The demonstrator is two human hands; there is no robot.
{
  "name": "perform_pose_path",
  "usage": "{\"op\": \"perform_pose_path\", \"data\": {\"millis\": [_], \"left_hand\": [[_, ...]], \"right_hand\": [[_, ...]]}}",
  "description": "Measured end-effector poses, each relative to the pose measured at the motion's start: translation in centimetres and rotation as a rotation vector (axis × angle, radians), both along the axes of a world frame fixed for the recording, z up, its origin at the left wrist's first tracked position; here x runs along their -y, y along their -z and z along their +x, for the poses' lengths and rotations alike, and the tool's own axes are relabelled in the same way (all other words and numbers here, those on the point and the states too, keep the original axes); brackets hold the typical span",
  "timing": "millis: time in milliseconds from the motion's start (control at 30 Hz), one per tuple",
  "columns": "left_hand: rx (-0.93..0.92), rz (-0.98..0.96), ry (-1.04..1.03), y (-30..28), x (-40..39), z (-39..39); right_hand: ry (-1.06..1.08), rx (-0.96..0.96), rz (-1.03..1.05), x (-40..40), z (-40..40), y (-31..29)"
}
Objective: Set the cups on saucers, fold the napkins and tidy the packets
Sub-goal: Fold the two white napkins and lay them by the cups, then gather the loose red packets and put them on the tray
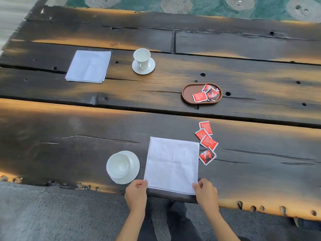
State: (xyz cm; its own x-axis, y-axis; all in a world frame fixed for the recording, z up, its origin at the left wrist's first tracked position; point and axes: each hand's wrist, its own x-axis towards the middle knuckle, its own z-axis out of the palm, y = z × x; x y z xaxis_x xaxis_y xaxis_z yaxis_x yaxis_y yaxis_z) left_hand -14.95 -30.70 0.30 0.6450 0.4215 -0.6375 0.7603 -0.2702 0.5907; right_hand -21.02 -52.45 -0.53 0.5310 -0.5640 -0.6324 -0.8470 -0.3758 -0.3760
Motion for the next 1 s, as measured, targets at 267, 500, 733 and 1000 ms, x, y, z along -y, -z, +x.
{"op": "perform_pose_path", "data": {"millis": [267,500,733,1000], "left_hand": [[-0.018,0.043,0.103,0.1,1.2,0.0],[-0.044,0.075,0.140,0.2,1.6,-0.1],[-0.094,0.144,0.178,-0.1,1.9,0.1],[-0.169,0.148,0.049,-0.7,2.2,1.1]], "right_hand": [[0.028,-0.007,-0.034,1.4,-0.5,0.0],[-0.021,-0.027,-0.001,2.1,-0.9,-0.1],[-0.097,-0.060,0.044,3.7,-0.6,-0.9],[0.036,0.068,0.113,7.4,0.6,-0.8]]}}
